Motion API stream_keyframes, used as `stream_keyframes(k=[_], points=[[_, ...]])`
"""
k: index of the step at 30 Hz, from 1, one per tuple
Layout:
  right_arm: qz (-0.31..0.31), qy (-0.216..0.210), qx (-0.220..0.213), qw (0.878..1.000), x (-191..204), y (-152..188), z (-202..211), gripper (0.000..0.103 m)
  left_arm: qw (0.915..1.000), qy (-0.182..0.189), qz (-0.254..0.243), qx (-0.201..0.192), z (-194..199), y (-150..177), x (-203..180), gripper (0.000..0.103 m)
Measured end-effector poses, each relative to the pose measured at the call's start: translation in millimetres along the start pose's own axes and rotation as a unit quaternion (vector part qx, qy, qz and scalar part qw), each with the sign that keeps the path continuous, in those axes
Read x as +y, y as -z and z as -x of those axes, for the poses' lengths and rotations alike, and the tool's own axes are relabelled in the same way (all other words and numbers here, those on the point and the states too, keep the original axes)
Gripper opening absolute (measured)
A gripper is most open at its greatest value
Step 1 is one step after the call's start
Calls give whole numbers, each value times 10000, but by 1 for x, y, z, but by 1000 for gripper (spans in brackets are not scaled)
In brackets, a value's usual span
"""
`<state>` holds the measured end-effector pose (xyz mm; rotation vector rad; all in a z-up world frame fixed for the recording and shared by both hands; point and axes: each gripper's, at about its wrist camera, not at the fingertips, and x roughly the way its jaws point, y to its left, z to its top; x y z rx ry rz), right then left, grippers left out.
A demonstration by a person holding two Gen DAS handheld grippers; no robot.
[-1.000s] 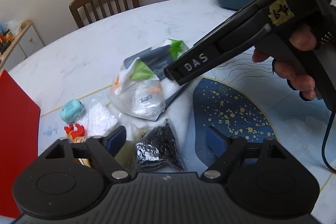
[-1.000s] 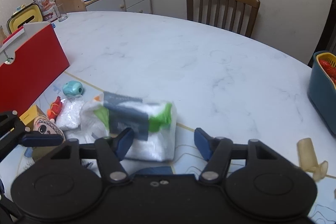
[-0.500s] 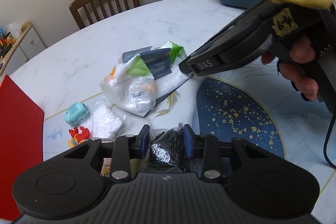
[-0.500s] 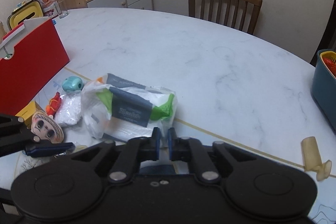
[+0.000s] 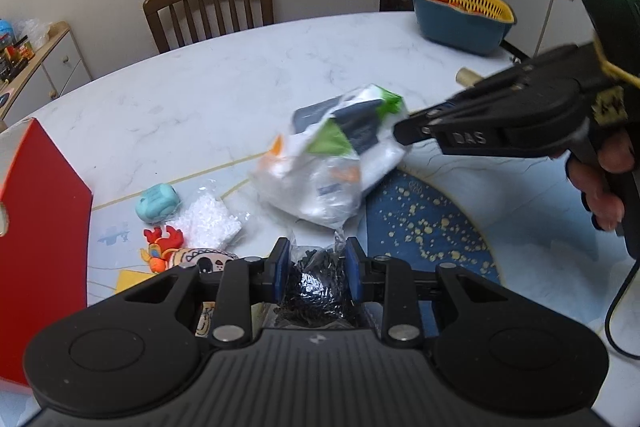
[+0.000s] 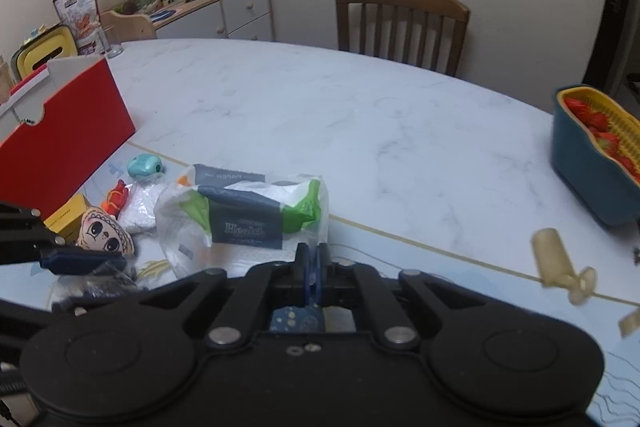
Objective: Organize objects
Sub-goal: 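Grasp the bag of black items with the left tool while the right tool grasps the white plastic bag, then carry the black bag and white plastic bag with both tools over the red box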
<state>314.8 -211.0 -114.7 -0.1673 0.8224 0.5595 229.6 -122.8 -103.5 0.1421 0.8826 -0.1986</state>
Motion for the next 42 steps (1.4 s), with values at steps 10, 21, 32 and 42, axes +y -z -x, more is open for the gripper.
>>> stream_keyframes(k=[10,21,32,42], points=[[-33,61,-113,9999,11,-4,41,1,9991,123,333,-219,45,-10,27,28],[31,-11,-339,9994,61,-21,78,1,9961,-82,622,-616,101,-7,83,28],[258,-258,-494,9981,150,-48,79,1,9935,-425,833,-655,136,18,167,28],[547,-361,-643,9958,225,-77,58,1,9881,-817,1001,-835,155,20,246,28]])
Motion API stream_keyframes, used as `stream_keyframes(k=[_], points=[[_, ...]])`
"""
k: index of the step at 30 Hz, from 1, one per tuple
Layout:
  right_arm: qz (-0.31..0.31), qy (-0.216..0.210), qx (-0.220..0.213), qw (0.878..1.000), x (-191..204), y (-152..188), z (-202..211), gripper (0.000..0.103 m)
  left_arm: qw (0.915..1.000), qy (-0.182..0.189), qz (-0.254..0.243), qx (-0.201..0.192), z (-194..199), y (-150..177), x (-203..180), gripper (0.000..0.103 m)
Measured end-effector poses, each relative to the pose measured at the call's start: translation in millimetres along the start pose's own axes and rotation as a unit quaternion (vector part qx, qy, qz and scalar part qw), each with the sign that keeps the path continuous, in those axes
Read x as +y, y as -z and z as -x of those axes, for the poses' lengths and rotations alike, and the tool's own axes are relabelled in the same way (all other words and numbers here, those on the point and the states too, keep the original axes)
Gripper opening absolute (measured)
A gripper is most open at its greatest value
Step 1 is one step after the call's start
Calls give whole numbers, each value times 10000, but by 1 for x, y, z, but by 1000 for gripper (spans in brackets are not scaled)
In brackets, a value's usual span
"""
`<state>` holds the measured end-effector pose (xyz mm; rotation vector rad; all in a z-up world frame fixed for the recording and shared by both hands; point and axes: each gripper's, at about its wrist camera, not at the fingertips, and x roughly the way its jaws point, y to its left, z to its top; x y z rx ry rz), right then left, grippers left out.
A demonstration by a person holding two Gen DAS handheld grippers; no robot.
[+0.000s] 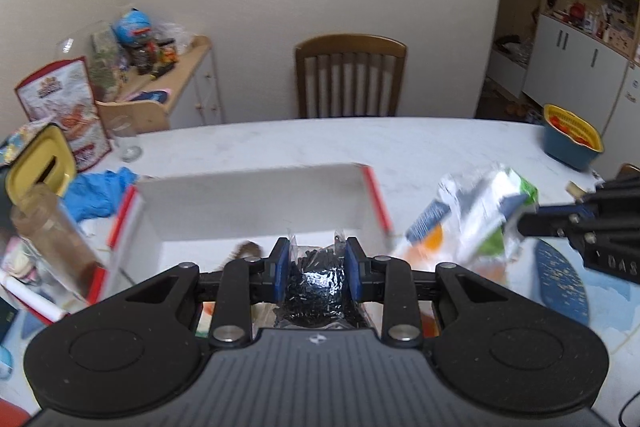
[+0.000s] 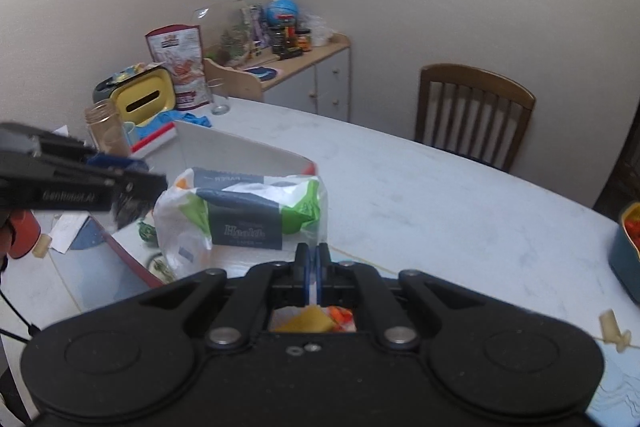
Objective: Organize objects
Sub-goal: 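Carry the black bag and white plastic bag with both tools over the red box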
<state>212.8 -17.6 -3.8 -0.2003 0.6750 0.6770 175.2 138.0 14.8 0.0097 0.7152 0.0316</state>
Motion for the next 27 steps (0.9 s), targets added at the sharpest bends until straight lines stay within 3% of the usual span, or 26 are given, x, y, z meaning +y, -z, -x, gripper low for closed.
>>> stream_keyframes(k=[12,20,27], points=[[321,105,138,9993,54,-27,-54,1,9990,-367,242,48,-40,-21,66,28],[753,156,437,9961,83,-28,-92,1,9990,-351,185,195,-79,-26,74,28],[1033,204,645,9923,100,-24,-112,1,9976,-285,89,622,-121,-22,80,28]])
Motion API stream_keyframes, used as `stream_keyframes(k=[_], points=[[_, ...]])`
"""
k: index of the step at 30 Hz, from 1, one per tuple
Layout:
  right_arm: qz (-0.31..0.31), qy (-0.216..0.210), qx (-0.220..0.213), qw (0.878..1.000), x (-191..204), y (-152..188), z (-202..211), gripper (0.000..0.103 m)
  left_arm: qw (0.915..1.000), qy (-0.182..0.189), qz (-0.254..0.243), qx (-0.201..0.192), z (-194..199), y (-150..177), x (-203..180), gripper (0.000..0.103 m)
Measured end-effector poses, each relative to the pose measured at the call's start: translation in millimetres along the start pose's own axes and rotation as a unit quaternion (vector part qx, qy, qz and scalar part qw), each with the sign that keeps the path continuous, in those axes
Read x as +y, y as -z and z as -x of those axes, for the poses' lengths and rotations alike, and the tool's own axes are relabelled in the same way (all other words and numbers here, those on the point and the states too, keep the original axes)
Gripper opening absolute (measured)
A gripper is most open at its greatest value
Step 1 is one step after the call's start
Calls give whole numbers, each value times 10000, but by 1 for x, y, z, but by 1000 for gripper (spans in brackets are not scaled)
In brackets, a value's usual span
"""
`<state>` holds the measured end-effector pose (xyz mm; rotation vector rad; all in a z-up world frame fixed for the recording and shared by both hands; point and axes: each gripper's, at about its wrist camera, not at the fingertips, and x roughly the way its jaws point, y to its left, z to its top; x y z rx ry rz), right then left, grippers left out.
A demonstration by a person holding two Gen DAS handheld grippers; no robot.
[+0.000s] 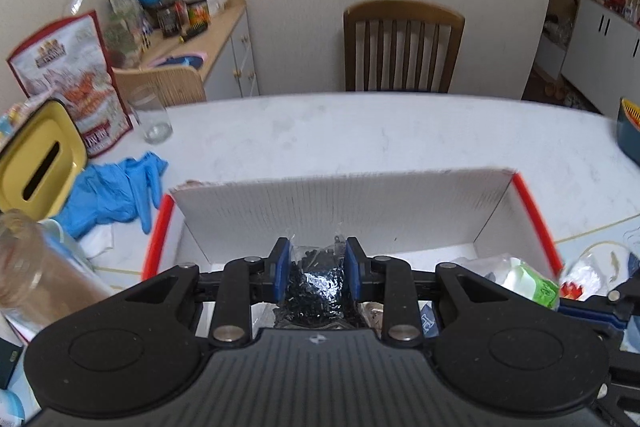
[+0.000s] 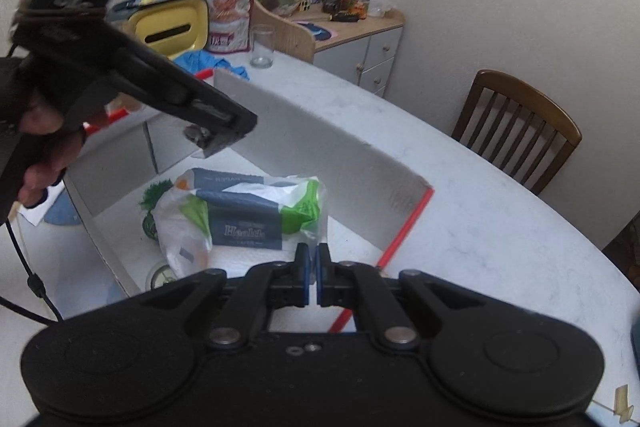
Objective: Organize objects
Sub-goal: 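Carry the black bag and white plastic bag with both tools over the red box, then open both tools to drop the black bag and white plastic bag into the box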
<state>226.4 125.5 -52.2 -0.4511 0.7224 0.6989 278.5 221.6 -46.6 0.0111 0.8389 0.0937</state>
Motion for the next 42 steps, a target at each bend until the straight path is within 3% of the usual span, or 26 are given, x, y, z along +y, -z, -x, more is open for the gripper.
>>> stream_keyframes(k=[11,19,24,31,34,37,42], points=[[321,-120,307,9989,21,4,-23,3,9978,-16,-264,607,-47,-1,-4,28],[390,-262,377,9982,25,4,-26,13,9914,-11,-495,1208,-69,0,-9,29],[281,-339,393,9983,22,4,-21,26,9899,110,-461,1333,-75,1,-7,29],[46,-528,318,9981,15,3,-9,34,9898,127,-320,1384,-78,0,-6,30],[-100,-559,265,9980,12,3,-2,38,9896,129,-333,1392,-78,-1,-7,36],[-247,-600,218,9977,9,3,3,41,9911,103,-335,1287,-75,-1,-8,62],[-491,-650,157,9966,1,5,13,46,9925,117,-267,1189,-64,0,-9,63]])
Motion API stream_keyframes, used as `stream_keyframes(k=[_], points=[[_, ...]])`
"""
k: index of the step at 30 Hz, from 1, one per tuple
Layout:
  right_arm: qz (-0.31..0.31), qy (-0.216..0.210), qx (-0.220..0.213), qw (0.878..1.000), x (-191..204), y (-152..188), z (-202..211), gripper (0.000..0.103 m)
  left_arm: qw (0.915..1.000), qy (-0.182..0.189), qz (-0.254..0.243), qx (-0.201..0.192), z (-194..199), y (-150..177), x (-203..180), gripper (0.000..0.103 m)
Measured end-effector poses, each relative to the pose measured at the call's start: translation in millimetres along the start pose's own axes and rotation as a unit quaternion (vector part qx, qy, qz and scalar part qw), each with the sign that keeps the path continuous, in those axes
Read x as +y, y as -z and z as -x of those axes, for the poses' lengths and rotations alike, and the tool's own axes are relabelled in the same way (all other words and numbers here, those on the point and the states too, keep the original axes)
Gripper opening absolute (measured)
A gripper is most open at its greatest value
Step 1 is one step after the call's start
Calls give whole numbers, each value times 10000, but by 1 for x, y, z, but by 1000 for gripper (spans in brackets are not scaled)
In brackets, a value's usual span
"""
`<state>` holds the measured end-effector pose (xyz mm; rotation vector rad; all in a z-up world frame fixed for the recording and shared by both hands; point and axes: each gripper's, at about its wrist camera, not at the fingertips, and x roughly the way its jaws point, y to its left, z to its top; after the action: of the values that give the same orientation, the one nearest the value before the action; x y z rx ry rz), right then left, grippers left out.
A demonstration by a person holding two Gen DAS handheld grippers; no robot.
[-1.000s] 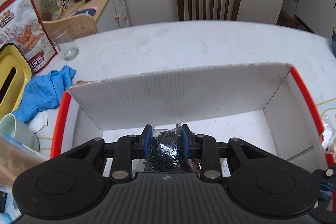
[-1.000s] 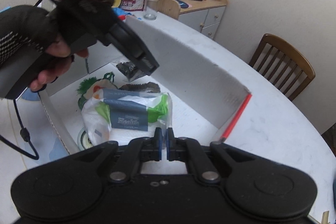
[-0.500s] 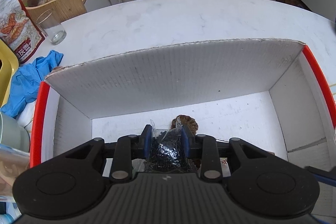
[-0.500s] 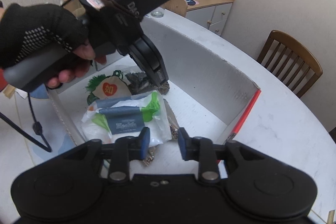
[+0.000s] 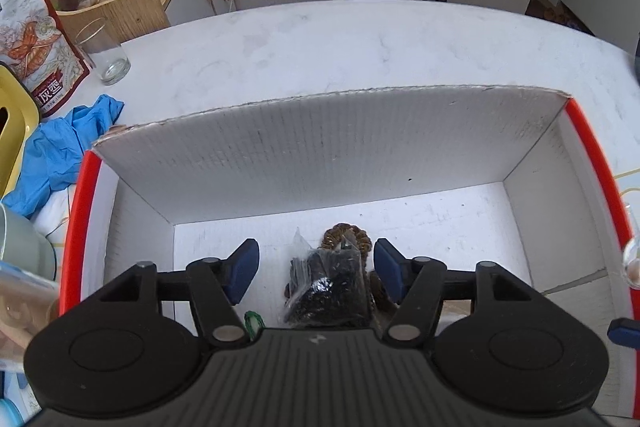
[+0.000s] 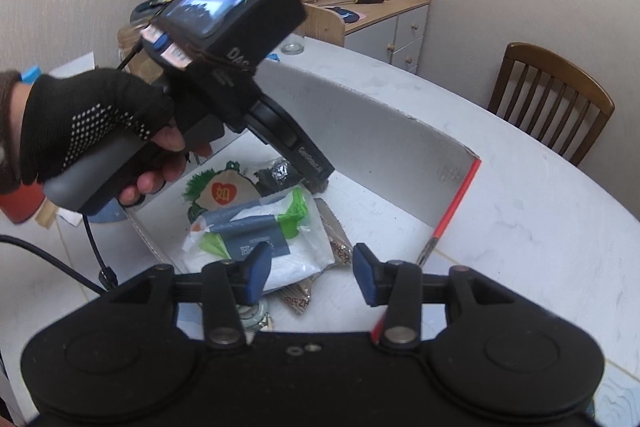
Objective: Organize objects
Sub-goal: 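Open both tools to drop the black bag and white plastic bag into the box, then move both tools back to the objects on the table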
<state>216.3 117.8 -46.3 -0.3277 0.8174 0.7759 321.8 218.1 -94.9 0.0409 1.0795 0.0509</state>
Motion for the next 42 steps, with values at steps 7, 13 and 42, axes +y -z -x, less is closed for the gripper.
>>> stream_keyframes(k=[7,13,42], points=[[-159,-40,-134,9998,-5,5,14,54,9998,50,45,-188,22,8,-2,63],[-245,-131,-295,9992,-7,10,29,62,9991,90,64,-409,46,18,-7,69],[-620,-371,-840,9938,-83,71,112,97,9923,37,49,-1239,139,64,-95,84]])
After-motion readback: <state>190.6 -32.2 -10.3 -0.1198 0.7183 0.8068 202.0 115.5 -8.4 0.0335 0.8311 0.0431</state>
